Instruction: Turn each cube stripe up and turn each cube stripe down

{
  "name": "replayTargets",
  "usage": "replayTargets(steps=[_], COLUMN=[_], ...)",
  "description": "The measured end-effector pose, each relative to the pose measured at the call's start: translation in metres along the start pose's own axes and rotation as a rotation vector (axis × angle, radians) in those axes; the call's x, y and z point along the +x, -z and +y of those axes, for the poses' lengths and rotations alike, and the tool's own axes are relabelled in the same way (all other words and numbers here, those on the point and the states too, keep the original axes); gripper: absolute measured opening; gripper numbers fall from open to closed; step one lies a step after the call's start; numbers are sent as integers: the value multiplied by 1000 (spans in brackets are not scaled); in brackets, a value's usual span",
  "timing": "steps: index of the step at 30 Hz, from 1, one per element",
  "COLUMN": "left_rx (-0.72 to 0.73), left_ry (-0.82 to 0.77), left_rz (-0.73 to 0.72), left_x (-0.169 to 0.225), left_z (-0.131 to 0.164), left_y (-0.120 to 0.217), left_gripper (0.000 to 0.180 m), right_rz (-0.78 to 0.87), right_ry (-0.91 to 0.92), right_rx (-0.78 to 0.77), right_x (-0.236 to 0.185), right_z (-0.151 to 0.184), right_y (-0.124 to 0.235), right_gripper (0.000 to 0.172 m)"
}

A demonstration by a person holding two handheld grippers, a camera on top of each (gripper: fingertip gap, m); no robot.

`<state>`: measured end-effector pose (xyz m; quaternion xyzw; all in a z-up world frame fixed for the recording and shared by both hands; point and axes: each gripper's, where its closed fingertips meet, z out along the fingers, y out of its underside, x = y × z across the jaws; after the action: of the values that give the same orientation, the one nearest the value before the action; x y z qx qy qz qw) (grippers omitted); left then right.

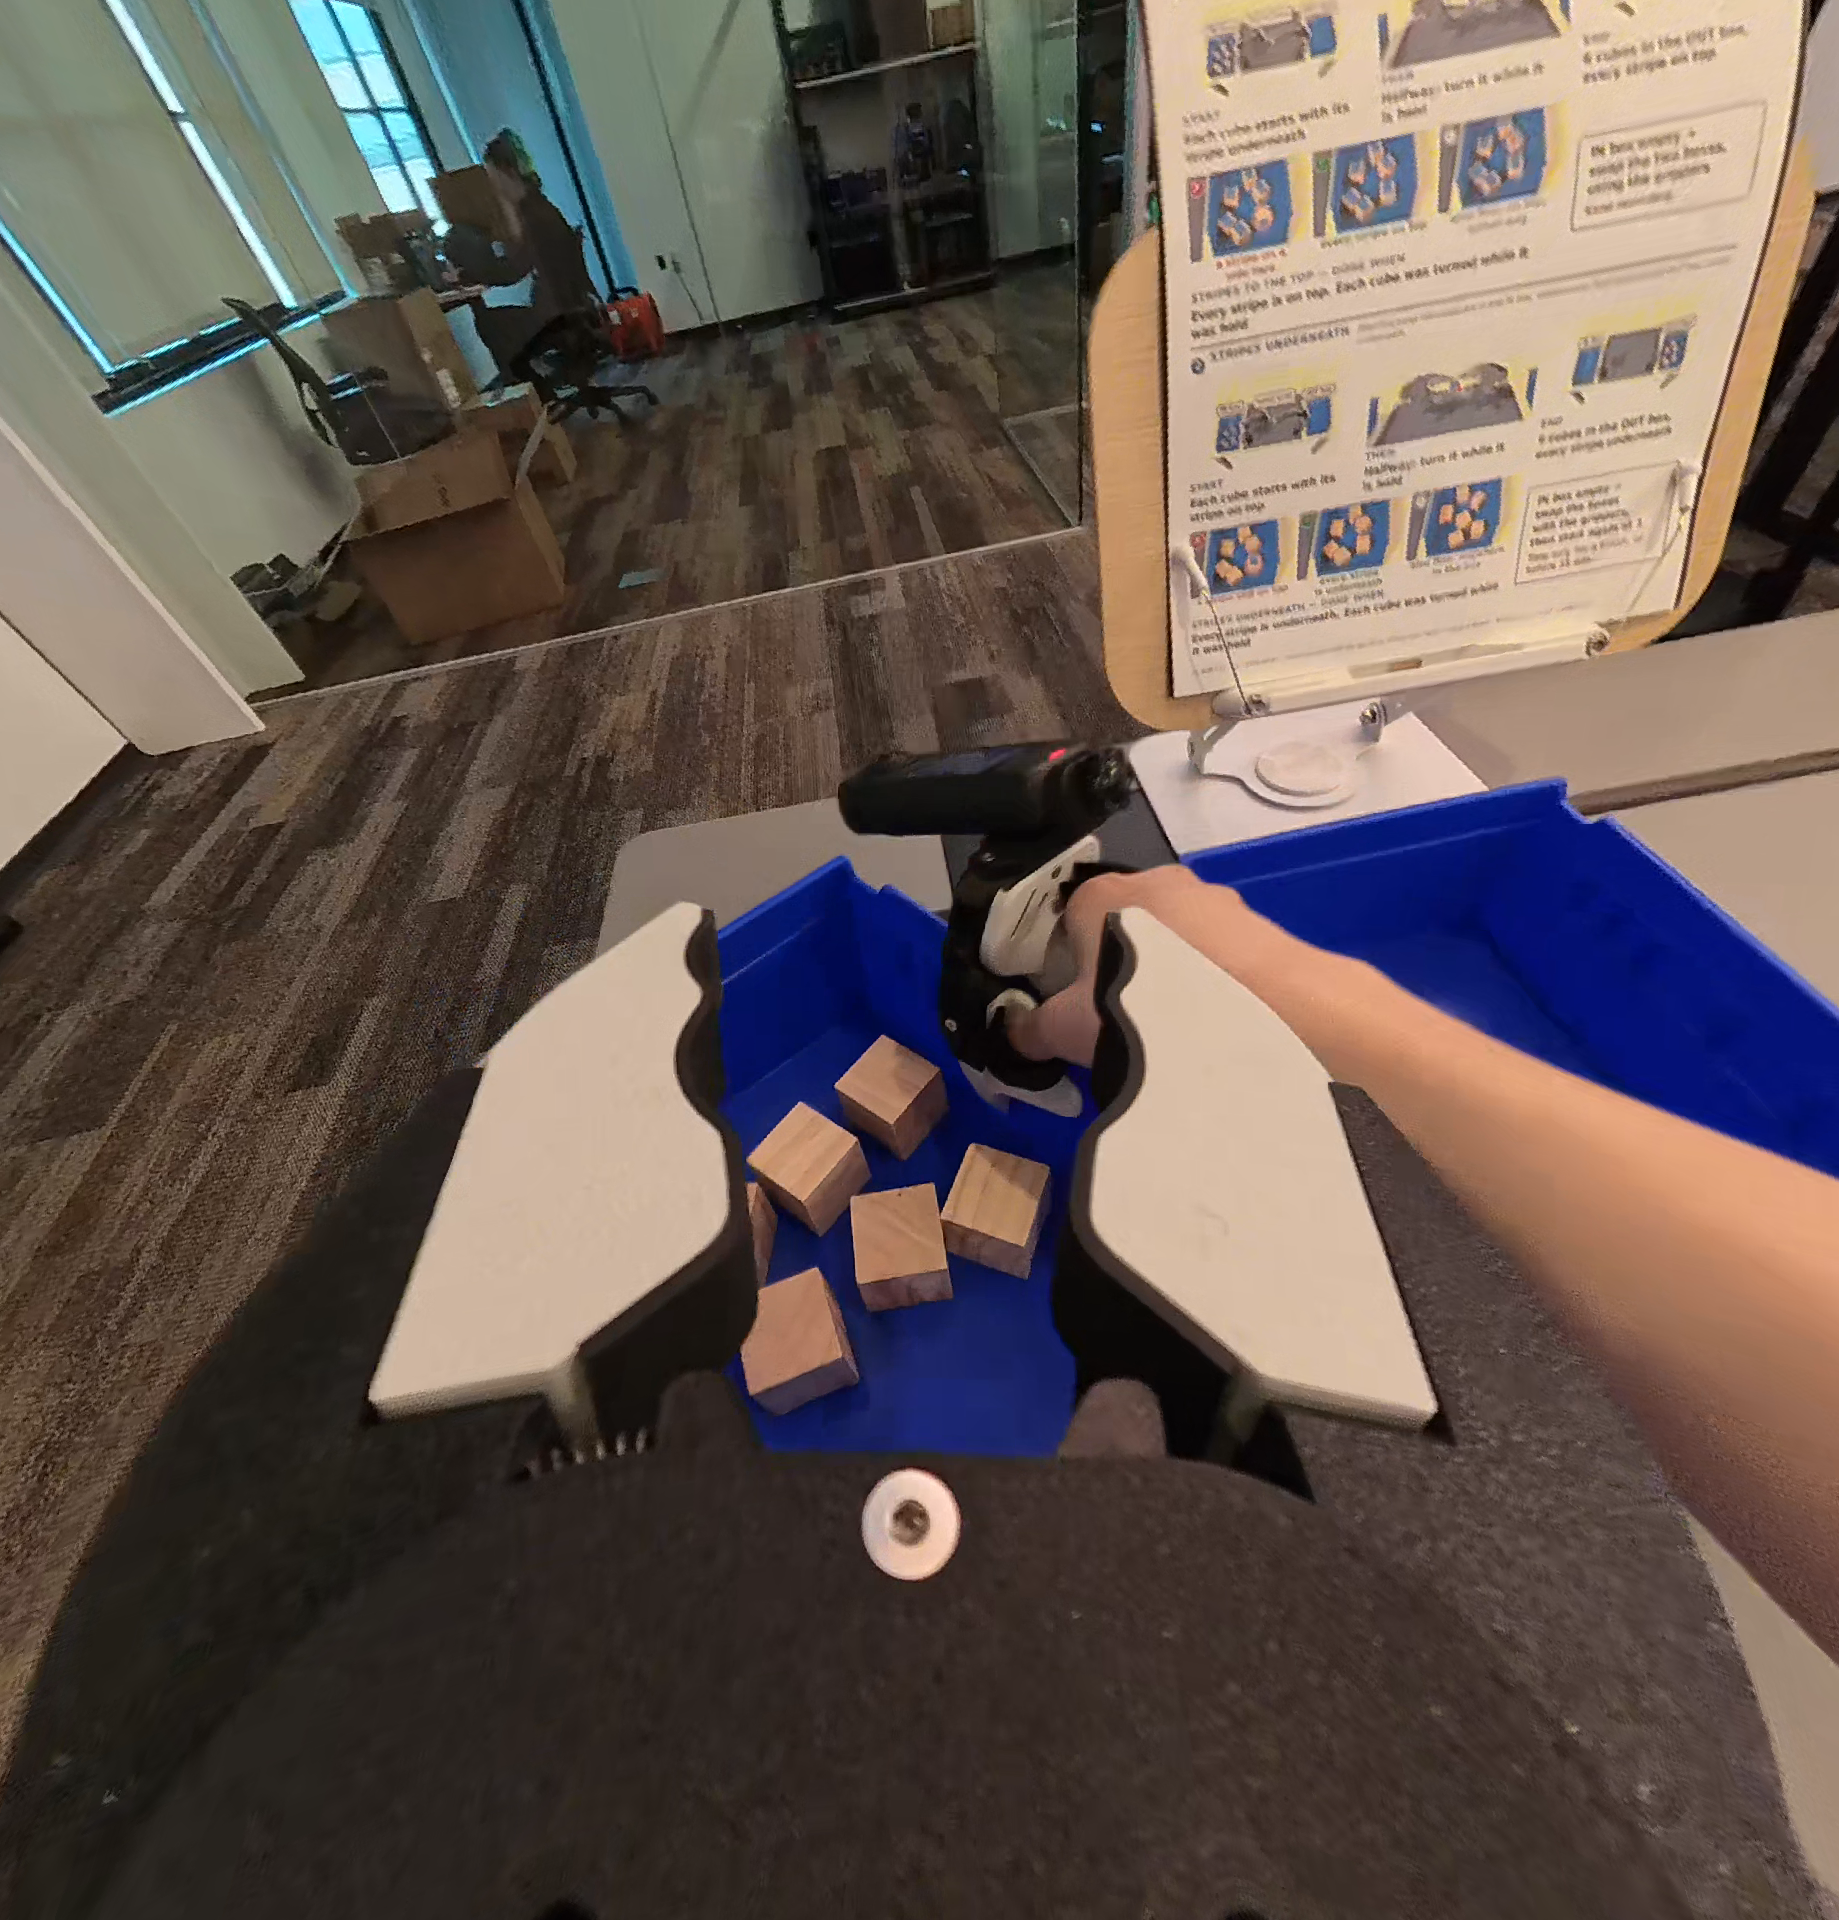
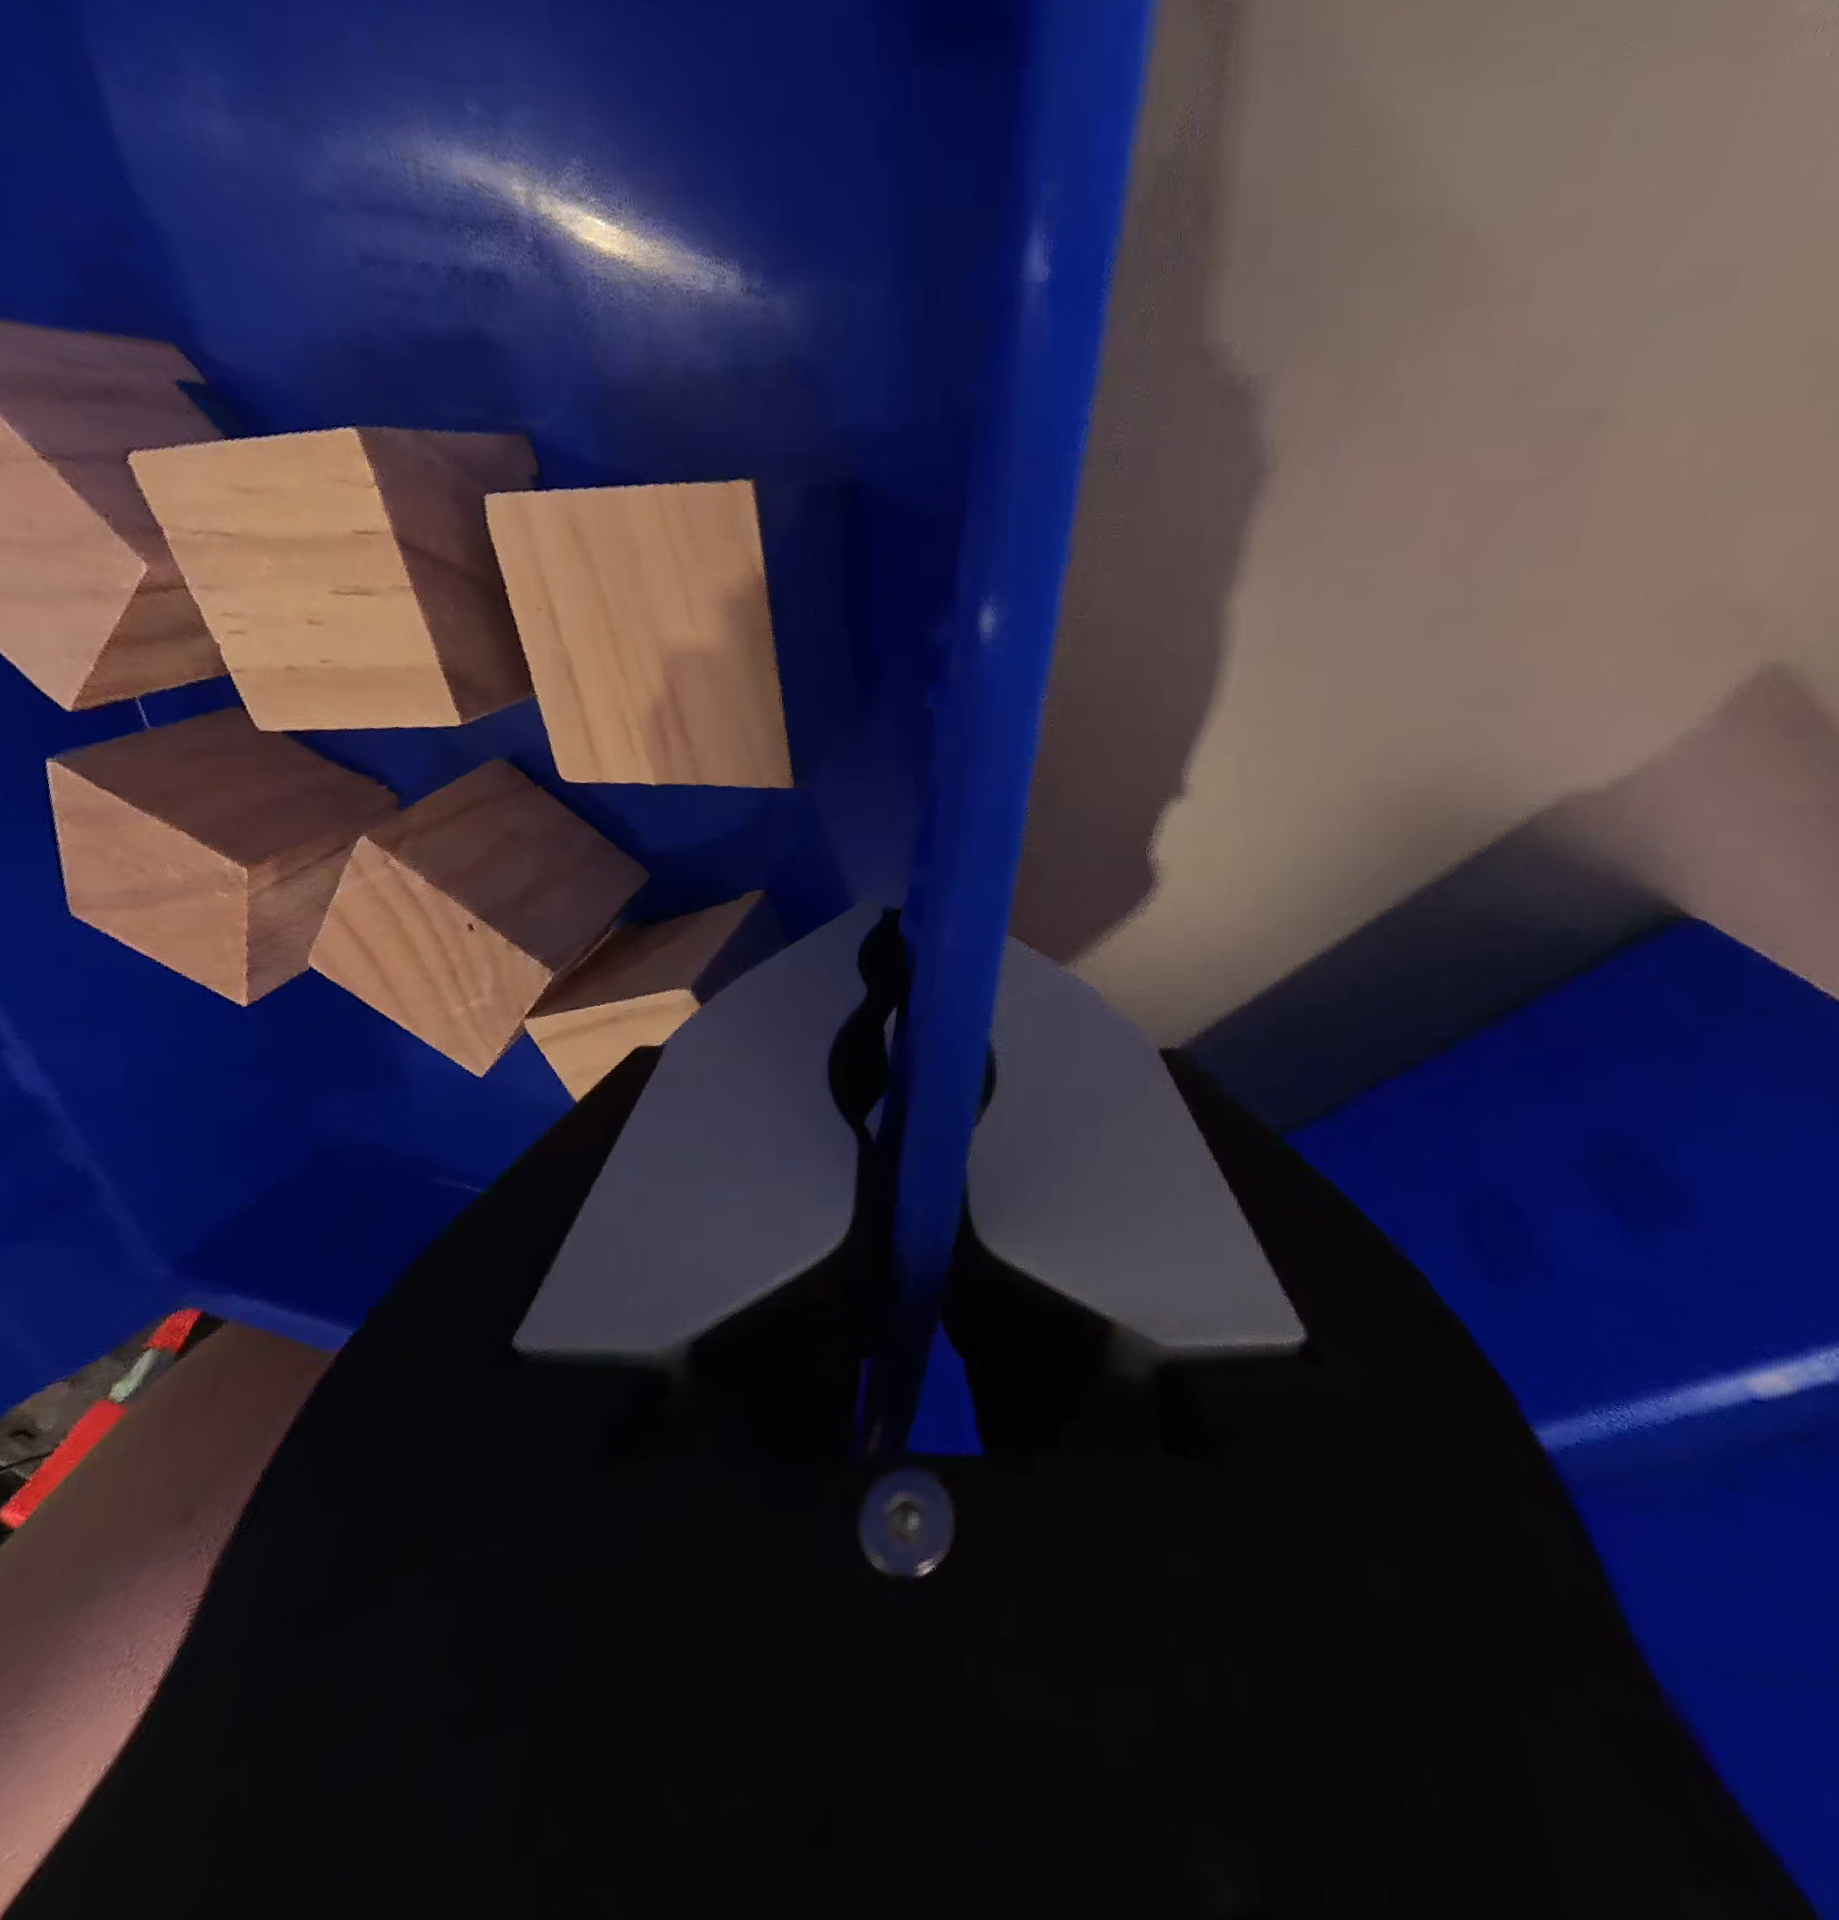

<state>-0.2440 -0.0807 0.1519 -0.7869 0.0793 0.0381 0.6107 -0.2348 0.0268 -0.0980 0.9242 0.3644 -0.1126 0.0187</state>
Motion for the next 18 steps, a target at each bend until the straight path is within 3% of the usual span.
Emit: replayTargets(steps=[5, 9, 12, 14, 16, 18], left_rx=[-16, -37, -42, -41, -56, -91], left_ry=[-29, -48, -48, -40, -29, -24], left_rz=[31, 37, 30, 22, 14, 10], left_x=[12, 16, 14, 10, 4, -2], left_z=[0, 3, 4, 4, 8, 16], left_y=[-7, -12, -11, -9, -7, -6], left_gripper=[70, 72, 74, 74, 75, 74], right_rz=[-3, 11, 50, 130, 261, 380], right_ry=[-45, -7, 78, 166, 227, 209], right_rx=[-4, 31, 233, 478, 678, 750], right_x=[6, 7, 10, 15, 31, 64], right_z=[6, 6, -12, -22, -6, 33], right_y=[-36, -31, 9, 59, 110, 138], right_gripper=[7, 13, 15, 20, 27, 60])
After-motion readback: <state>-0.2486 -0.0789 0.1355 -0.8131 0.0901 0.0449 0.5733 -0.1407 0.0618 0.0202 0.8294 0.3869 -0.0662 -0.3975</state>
